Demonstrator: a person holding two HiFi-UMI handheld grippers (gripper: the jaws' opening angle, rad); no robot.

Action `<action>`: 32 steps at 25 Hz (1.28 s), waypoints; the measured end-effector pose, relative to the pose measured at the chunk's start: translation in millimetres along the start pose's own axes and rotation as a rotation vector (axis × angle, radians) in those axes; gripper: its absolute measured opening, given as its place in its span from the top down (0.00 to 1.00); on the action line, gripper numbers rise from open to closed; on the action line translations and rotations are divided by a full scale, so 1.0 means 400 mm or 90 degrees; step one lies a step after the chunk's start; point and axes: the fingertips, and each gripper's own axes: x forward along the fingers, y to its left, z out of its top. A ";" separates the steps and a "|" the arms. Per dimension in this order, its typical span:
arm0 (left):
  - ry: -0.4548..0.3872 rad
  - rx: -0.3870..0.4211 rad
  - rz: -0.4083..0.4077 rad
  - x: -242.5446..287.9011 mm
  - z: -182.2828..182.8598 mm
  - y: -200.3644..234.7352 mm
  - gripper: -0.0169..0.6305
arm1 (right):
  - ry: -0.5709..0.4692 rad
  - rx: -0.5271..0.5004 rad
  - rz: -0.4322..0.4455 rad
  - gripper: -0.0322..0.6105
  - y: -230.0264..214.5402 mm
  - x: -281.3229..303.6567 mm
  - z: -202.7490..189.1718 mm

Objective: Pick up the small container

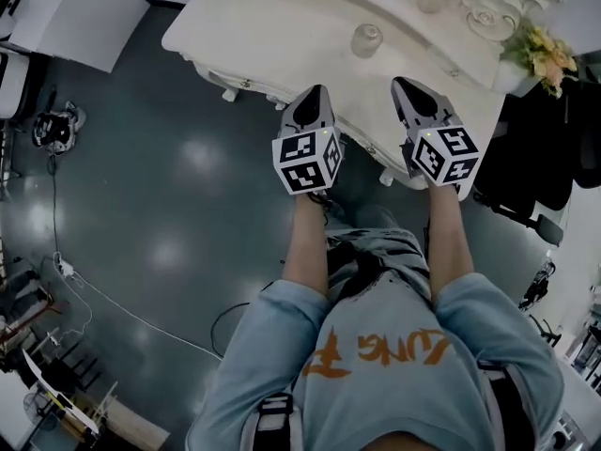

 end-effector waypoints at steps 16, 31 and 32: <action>0.068 -0.017 0.037 0.164 -0.084 0.085 0.96 | 0.031 0.060 0.057 0.90 -0.062 0.187 -0.087; 0.090 -0.033 0.059 0.235 -0.111 0.101 0.96 | 0.090 -0.007 0.055 0.50 -0.142 0.360 -0.133; 0.089 -0.034 0.064 0.237 -0.110 0.109 0.96 | 0.093 -0.019 0.047 0.50 -0.150 0.371 -0.132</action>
